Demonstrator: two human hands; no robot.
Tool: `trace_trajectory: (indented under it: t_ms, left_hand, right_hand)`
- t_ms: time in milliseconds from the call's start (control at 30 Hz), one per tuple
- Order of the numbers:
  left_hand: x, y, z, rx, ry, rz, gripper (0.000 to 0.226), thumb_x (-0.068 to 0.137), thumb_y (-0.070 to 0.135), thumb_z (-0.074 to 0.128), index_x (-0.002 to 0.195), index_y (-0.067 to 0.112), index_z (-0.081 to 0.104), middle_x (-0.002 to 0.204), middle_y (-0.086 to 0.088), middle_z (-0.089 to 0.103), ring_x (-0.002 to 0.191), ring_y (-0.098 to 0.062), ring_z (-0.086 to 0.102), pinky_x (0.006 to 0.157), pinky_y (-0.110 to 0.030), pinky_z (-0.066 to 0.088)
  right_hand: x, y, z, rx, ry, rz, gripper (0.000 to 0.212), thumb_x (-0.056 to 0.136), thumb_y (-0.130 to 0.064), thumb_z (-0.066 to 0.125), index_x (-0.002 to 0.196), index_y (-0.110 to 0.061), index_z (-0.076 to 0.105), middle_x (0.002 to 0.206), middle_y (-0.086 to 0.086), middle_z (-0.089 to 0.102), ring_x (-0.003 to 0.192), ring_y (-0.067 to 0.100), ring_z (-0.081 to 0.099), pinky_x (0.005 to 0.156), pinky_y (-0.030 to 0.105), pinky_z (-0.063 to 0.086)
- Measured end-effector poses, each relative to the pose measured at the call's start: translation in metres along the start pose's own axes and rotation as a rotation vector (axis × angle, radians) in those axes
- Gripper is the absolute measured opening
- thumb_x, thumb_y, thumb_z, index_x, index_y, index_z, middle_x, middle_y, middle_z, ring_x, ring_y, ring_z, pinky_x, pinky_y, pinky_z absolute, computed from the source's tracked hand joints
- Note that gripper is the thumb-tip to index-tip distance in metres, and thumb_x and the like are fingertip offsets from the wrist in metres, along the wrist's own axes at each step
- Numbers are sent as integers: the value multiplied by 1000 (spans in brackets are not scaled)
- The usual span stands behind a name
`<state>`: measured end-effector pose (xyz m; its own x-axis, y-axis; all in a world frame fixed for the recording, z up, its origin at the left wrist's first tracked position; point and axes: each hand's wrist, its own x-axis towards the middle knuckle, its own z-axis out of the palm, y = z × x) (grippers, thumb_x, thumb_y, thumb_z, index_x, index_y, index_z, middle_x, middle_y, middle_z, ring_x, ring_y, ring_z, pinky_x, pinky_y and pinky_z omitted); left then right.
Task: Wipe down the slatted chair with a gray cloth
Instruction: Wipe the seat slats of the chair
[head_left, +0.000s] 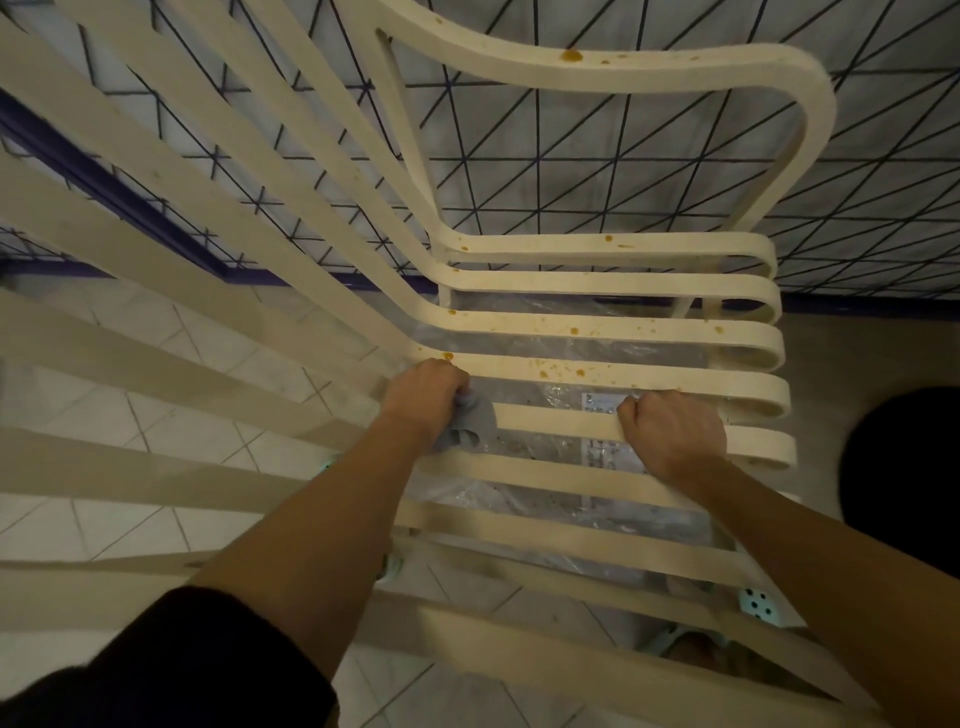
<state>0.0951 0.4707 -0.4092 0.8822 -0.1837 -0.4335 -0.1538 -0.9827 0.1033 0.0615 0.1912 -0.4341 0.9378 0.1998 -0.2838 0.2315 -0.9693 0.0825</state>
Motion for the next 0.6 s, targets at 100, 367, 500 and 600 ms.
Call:
trace_trajectory:
  t_ms: [100, 367, 500, 600]
  left_hand:
    - [-3, -12, -4, 39, -22, -63, 18, 81, 23, 72, 99, 20, 70, 99, -2, 65, 84, -22, 58, 72, -31, 44]
    - [-2, -2, -1, -6, -35, -111, 21, 84, 16, 70, 105, 13, 69, 107, -8, 65, 95, -26, 63, 81, -33, 49]
    - [-1, 8, 4, -124, -36, -114, 31, 73, 12, 79, 103, 9, 69, 102, -8, 66, 94, -27, 64, 84, -37, 52]
    - [1, 19, 6, -224, -35, -122, 36, 70, 7, 79, 104, 7, 67, 96, -4, 60, 94, -28, 62, 86, -39, 52]
  right_hand:
    - [2, 2, 6, -29, -25, 18, 31, 96, -23, 31, 109, -16, 58, 81, 1, 59, 72, 20, 57, 57, 29, 37]
    - [4, -1, 12, 180, 47, 163, 47, 98, -32, 25, 65, -16, 55, 60, 3, 55, 50, 17, 46, 54, 27, 35]
    - [3, -3, 11, 208, 62, 186, 49, 98, -33, 28, 58, -17, 51, 57, 3, 54, 49, 16, 49, 53, 26, 36]
    - [2, -2, 10, 214, 64, 189, 50, 98, -33, 29, 57, -17, 51, 55, 3, 54, 48, 15, 49, 53, 26, 38]
